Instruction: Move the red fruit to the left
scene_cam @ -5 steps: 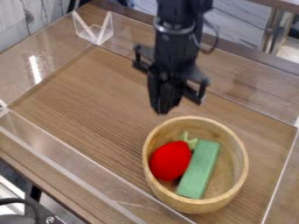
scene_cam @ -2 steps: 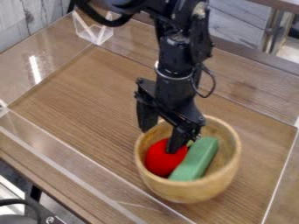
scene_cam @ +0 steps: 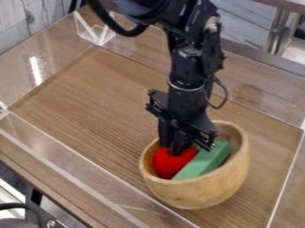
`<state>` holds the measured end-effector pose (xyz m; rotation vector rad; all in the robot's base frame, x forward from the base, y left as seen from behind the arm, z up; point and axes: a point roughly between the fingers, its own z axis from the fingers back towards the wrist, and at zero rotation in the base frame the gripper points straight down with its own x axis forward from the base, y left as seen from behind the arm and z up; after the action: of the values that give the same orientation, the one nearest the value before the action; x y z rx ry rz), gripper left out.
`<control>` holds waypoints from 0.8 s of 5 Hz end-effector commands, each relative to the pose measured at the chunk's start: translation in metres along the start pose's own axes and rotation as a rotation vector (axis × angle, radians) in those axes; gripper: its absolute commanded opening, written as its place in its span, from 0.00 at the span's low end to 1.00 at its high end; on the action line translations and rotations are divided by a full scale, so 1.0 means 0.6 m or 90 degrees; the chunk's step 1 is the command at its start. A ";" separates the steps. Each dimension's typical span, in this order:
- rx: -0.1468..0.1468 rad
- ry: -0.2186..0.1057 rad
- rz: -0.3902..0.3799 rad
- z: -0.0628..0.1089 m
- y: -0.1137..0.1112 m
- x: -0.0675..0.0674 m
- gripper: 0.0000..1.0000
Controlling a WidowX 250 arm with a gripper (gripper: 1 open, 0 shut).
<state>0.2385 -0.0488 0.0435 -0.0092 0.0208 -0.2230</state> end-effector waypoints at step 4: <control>-0.013 -0.048 0.046 0.175 0.000 -0.005 0.00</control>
<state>0.2315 -0.0480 0.1363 -0.0325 0.0001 -0.1576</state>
